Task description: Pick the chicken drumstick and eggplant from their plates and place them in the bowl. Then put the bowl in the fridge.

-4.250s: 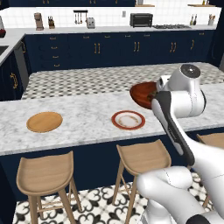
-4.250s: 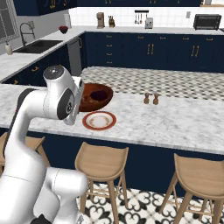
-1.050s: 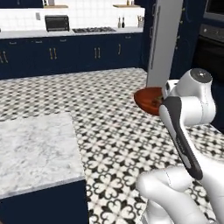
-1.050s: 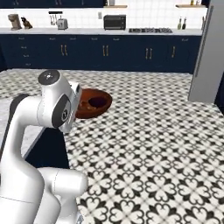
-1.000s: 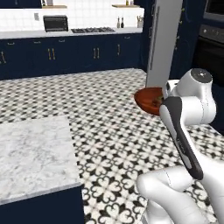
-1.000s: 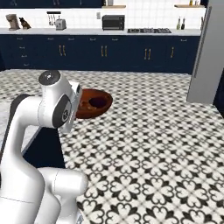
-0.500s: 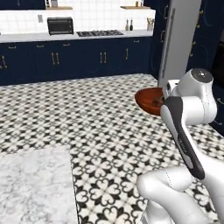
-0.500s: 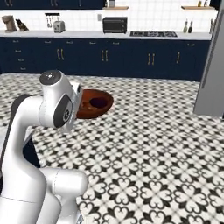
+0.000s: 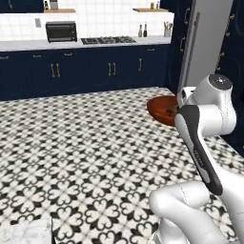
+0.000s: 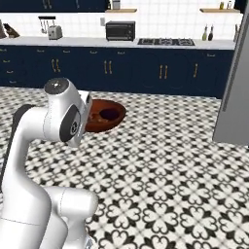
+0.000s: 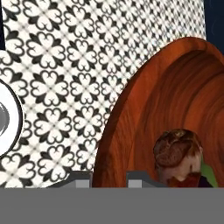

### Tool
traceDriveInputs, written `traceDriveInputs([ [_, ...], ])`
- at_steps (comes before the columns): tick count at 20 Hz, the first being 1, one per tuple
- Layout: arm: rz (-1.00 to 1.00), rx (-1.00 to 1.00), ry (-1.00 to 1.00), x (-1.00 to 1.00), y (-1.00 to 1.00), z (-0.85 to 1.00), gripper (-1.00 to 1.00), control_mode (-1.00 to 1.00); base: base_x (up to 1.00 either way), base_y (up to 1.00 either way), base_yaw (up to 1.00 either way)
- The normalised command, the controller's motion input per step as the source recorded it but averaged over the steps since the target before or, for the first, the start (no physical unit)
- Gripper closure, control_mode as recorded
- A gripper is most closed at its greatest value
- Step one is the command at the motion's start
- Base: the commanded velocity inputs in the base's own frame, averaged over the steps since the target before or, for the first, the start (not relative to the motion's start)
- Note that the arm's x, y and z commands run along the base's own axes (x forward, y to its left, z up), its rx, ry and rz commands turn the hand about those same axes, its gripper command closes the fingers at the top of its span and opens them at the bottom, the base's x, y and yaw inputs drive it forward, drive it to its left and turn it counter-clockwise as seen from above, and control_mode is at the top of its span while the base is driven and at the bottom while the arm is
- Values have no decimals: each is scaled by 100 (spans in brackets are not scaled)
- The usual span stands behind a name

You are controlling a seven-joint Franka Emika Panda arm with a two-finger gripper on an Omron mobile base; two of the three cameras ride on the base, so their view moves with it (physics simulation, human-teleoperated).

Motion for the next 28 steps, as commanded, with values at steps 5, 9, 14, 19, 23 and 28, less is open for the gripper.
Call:
traceDriveInputs([
  [5, 0, 0, 0, 0, 0, 0, 100, 100, 100, 1, 0],
  [9, 0, 0, 0, 0, 0, 0, 100, 100, 100, 11, -1],
  [14, 0, 0, 0, 0, 0, 0, 100, 100, 100, 17, -12],
  [19, 0, 0, 0, 0, 0, 0, 100, 100, 100, 19, -19],
  [23, 0, 0, 0, 0, 0, 0, 100, 100, 97, 53, -43],
  [28, 0, 0, 0, 0, 0, 0, 100, 100, 82, 78, -63],
])
